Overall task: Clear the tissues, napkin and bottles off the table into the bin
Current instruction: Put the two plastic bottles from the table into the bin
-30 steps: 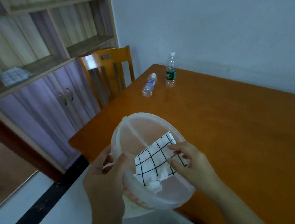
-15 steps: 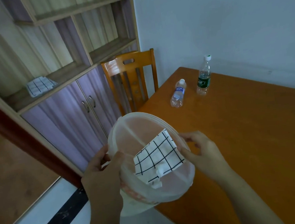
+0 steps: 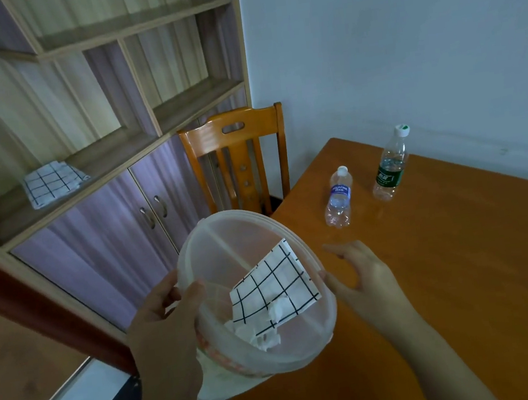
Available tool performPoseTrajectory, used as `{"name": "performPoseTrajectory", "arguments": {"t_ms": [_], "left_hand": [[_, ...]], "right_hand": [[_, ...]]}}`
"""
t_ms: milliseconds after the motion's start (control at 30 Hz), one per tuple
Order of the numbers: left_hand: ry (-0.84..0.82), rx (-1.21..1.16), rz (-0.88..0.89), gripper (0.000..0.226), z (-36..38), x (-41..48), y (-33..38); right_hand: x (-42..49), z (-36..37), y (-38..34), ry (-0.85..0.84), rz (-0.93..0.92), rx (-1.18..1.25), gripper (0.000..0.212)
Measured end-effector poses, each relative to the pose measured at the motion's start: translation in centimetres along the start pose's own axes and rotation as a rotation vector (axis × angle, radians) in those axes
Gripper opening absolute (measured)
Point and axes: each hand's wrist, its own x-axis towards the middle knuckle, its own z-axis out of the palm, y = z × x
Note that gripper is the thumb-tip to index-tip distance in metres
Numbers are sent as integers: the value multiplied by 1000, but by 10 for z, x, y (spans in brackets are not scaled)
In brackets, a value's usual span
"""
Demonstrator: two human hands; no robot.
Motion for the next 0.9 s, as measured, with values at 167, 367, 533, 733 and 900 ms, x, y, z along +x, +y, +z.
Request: {"name": "performPoseTrajectory", "arguments": {"t_ms": [167,367,533,733,900], "left_hand": [[-23,-57,-85,29,-21,59,2],[-147,10,-51,33,-62,146,17],[-246,15,-47,36,-85,215,24],[-303,-19,-53,28,-85,265,19],[-379,-49,-89,24,-54,293,16]], "right_hand": [[27,38,-23,17,7,-102,40],[60,100,-84,56,44,-184,40],[81,143,-130,94,109,-233,43],[98,169,-148,108,179,-317,44],[123,173,-132,151,219,-396,44]]}}
